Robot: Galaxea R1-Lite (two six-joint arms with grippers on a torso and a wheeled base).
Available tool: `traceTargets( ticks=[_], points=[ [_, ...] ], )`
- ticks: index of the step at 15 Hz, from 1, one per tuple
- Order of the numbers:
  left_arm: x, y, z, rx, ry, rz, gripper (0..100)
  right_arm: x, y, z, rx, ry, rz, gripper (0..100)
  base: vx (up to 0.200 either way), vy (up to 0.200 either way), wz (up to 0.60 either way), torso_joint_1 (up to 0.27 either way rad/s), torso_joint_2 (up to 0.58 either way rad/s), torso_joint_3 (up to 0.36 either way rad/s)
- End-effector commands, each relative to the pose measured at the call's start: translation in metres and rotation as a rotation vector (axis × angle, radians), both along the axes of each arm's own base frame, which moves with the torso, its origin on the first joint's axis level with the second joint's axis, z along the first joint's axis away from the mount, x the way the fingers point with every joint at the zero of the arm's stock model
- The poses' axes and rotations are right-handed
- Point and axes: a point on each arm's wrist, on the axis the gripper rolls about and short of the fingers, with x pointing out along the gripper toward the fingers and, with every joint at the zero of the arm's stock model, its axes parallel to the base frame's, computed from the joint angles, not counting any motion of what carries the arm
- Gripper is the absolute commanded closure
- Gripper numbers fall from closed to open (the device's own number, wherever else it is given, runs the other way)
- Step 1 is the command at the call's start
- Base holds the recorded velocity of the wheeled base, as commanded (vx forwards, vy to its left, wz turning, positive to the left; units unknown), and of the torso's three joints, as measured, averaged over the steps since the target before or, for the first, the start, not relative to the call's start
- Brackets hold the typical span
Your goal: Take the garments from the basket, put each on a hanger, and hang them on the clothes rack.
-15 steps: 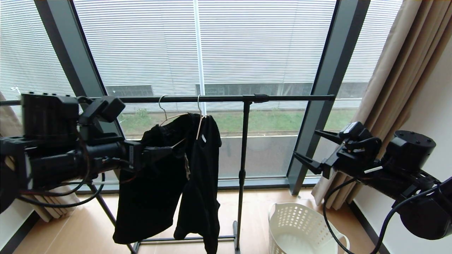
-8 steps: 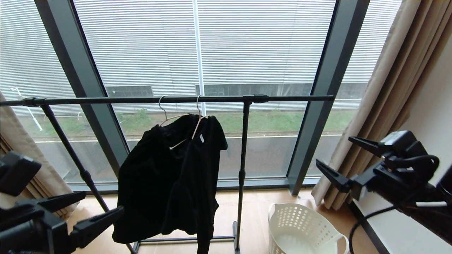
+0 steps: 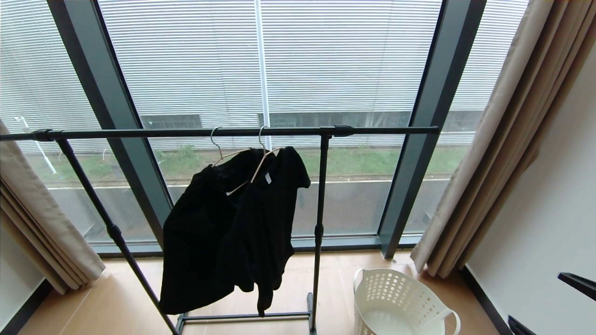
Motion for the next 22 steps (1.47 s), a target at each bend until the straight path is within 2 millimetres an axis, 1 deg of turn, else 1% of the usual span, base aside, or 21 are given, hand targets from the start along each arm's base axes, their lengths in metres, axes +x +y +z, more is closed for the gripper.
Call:
traceTargets(
  ticks=[1, 3, 4, 6, 8, 9, 11, 13, 14, 15, 16, 17, 18, 20, 21, 22],
  points=[
    [-0.024, 0.006, -0.013, 0.001, -0.109, 0.016, 0, -0.061, -0.023, -0.021, 0.041, -0.118, -0.152, 0, 0.000, 0.000, 0.00, 0.000, 0.00, 0.000],
    [-0.026, 0.007, -0.013, 0.033, -0.131, 0.141, 0, -0.070, -0.024, -0.036, 0.041, -0.140, -0.238, 0, 0.000, 0.000, 0.00, 0.000, 0.00, 0.000],
    [-0.027, 0.007, -0.013, 0.068, -0.149, 0.211, 0, -0.072, -0.024, -0.038, 0.053, -0.149, -0.267, 0, 0.000, 0.000, 0.00, 0.000, 0.00, 0.000],
    [-0.037, 0.005, -0.017, 0.119, -0.265, 0.340, 0, -0.073, -0.023, -0.038, 0.150, -0.145, -0.342, 0, 0.000, 0.000, 0.00, 0.000, 0.00, 0.000],
    [-0.037, 0.005, -0.020, 0.073, -0.282, 0.370, 0, -0.077, -0.022, -0.040, 0.172, -0.198, -0.388, 0, 0.000, 0.000, 0.00, 0.000, 0.00, 0.000],
    [-0.036, 0.004, -0.019, -0.053, -0.294, 0.348, 0, -0.080, -0.022, -0.040, 0.181, -0.236, -0.391, 0, 0.000, 0.000, 0.00, 0.000, 0.00, 0.000],
    [-0.037, 0.003, -0.017, -0.148, -0.281, 0.181, 0, -0.079, -0.022, -0.041, 0.177, -0.233, -0.391, 0, 0.000, 0.000, 0.00, 0.000, 0.00, 0.000],
    [-0.038, 0.004, -0.017, -0.213, -0.278, 0.163, 0, -0.079, -0.021, -0.041, 0.180, -0.228, -0.363, 0, 0.000, 0.000, 0.00, 0.000, 0.00, 0.000],
    [-0.038, 0.004, -0.017, -0.267, -0.267, 0.185, 0, -0.079, -0.020, -0.043, 0.186, -0.218, -0.308, 0, 0.000, 0.000, 0.00, 0.000, 0.00, 0.000],
    [-0.038, 0.004, -0.017, -0.270, -0.263, 0.183, 0, -0.079, -0.018, -0.044, 0.192, -0.207, -0.247, 0, 0.000, 0.000, 0.00, 0.000, 0.00, 0.000],
    [-0.038, 0.004, -0.017, -0.234, -0.269, 0.178, 0, -0.079, -0.018, -0.044, 0.193, -0.208, -0.239, 0, 0.000, 0.000, 0.00, 0.000, 0.00, 0.000],
    [-0.039, 0.004, -0.018, -0.103, -0.309, 0.197, 0, -0.079, -0.018, -0.044, 0.194, -0.207, -0.240, 0, 0.000, 0.000, 0.00, 0.000, 0.00, 0.000],
    [-0.040, 0.004, -0.019, -0.049, -0.334, 0.232, 0, -0.078, -0.018, -0.044, 0.195, -0.211, -0.246, 0, 0.000, 0.000, 0.00, 0.000, 0.00, 0.000],
    [-0.040, 0.004, -0.019, -0.044, -0.339, 0.232, 0, -0.078, -0.019, -0.044, 0.195, -0.212, -0.259, 0, 0.000, 0.000, 0.00, 0.000, 0.00, 0.000],
    [-0.043, 0.004, -0.019, -0.037, -0.381, 0.223, 0, -0.078, -0.019, -0.044, 0.195, -0.212, -0.259, 0, 0.000, 0.000, 0.00, 0.000, 0.00, 0.000],
    [-0.042, 0.004, -0.026, 0.009, -0.390, 0.217, 0, -0.078, -0.019, -0.044, 0.196, -0.213, -0.259, 0, 0.000, 0.000, 0.00, 0.000, 0.00, 0.000]
  ],
)
